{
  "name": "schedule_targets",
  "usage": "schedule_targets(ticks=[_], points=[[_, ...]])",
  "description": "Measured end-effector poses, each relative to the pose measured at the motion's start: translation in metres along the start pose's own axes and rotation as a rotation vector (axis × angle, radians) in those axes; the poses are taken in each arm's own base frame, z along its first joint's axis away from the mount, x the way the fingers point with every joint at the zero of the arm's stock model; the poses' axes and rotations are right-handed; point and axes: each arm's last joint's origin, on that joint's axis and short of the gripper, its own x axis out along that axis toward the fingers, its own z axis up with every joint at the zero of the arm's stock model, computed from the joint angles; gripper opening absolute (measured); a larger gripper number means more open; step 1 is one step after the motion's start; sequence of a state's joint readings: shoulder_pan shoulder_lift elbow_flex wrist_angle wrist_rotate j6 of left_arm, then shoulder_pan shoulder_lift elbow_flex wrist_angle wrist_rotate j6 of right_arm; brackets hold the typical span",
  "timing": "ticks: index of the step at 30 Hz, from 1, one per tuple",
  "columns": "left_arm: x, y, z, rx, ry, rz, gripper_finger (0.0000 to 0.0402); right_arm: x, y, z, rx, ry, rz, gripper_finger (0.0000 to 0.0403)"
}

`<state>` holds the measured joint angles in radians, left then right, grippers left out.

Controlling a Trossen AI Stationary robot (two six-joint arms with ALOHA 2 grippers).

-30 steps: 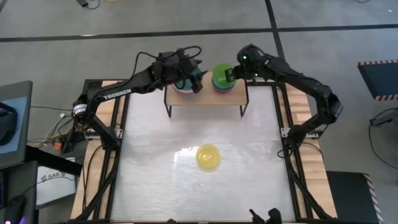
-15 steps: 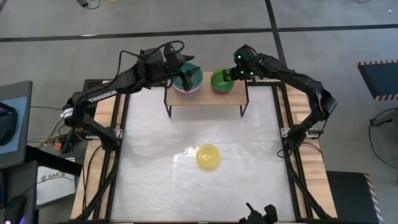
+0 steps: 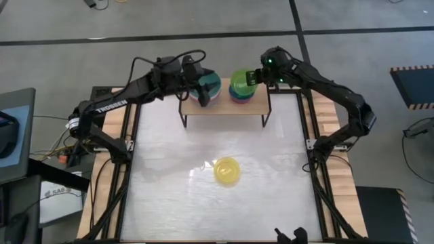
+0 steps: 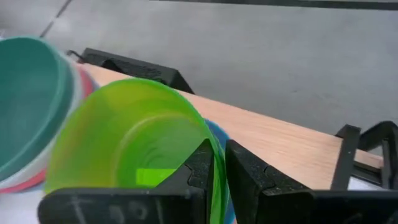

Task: Place and stack bowls onto a shelf
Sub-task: Stack the green bowl on top of the light blue bowl on the shelf, then stack the yellow bowl on top of the green bowl on the shelf

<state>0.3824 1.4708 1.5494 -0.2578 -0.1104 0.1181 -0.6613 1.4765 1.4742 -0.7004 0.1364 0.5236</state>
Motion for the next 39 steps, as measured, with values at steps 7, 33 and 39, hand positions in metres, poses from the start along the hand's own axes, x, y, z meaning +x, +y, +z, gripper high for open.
schedule_targets(ticks=[7,33,39], points=[[-0.002,-0.014,0.002,-0.025,-0.009,-0.035,0.0219,0.025,-0.001,-0.008,-0.011,0.066,-0.037,0.0079],[-0.038,-0.111,-0.022,-0.173,0.295,-0.065,0.0219,-0.064,0.058,-0.086,-0.194,0.235,0.134,0.0269],[-0.041,-0.129,-0.041,-0.236,0.369,-0.095,0.0219,-0.067,0.075,-0.160,-0.214,0.412,0.135,0.0269]])
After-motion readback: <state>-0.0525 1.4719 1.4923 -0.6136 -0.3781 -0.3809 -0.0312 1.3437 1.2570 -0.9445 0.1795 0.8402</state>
